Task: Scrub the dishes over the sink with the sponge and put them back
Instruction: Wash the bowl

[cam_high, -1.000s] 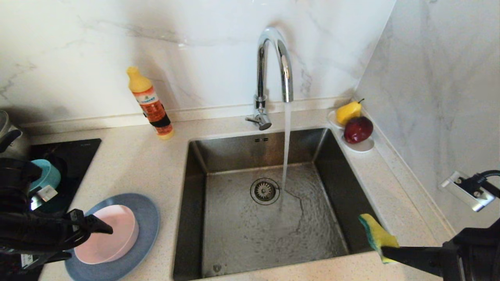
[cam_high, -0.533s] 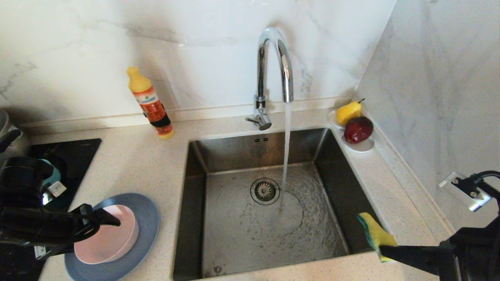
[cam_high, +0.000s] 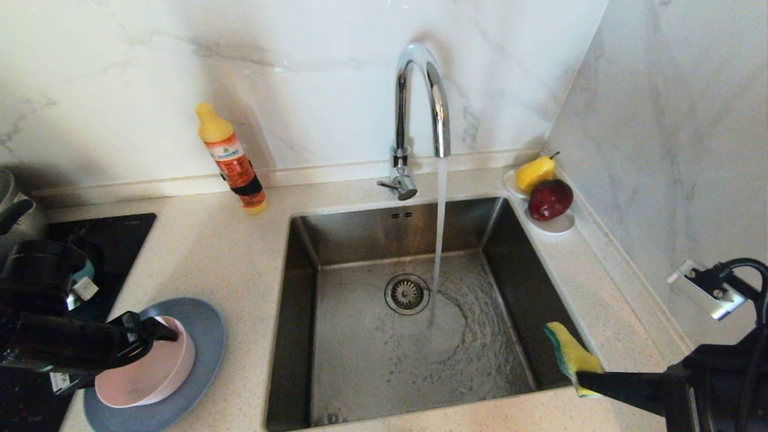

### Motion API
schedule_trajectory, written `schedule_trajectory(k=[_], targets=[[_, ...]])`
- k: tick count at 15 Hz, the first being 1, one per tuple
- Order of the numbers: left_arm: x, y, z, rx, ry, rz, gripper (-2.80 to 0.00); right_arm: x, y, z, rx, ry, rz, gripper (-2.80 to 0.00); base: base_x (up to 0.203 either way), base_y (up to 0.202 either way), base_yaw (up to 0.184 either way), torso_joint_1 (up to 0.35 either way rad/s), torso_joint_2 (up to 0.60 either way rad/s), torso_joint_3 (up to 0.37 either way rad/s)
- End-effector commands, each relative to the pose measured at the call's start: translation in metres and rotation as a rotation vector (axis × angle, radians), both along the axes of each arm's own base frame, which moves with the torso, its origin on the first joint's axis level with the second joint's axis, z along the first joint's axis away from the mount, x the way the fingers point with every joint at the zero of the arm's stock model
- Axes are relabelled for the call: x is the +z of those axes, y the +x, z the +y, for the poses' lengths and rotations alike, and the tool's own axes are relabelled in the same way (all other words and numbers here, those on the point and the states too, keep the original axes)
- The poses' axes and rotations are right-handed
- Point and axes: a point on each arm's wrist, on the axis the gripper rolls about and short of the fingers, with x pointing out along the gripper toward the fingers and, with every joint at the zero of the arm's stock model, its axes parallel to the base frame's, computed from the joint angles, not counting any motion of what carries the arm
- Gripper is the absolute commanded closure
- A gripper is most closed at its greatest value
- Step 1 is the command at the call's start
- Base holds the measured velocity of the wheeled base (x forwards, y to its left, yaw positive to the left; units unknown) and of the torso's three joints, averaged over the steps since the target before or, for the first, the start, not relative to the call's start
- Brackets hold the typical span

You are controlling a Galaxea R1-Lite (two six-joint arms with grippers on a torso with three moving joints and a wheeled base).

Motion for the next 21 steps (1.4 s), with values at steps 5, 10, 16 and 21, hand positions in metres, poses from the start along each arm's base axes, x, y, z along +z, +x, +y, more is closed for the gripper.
schedule_trajectory(k=[5, 10, 16, 21], targets=[[0.010, 0.000, 0.018, 0.064, 0.023, -0.036, -2.80, -0.001, -0.001, -0.001, 0.002, 0.001, 0.003, 0.00, 0.000, 0.000, 0.000, 0.000, 0.00, 0.000], [0.005, -0.001, 0.021, 0.075, 0.009, -0.011, -2.80, -0.001, 0.001, 0.001, 0.003, 0.001, 0.006, 0.00, 0.000, 0.000, 0.000, 0.000, 0.00, 0.000], [0.000, 0.003, 0.023, 0.080, 0.007, -0.003, 0.00, 0.001, 0.000, 0.001, 0.003, 0.005, -0.002, 0.00, 0.000, 0.000, 0.000, 0.000, 0.00, 0.000], [0.004, 0.002, 0.027, 0.101, 0.010, -0.018, 0.00, 0.000, 0.000, 0.000, 0.002, 0.004, 0.002, 0.00, 0.000, 0.000, 0.000, 0.000, 0.00, 0.000]])
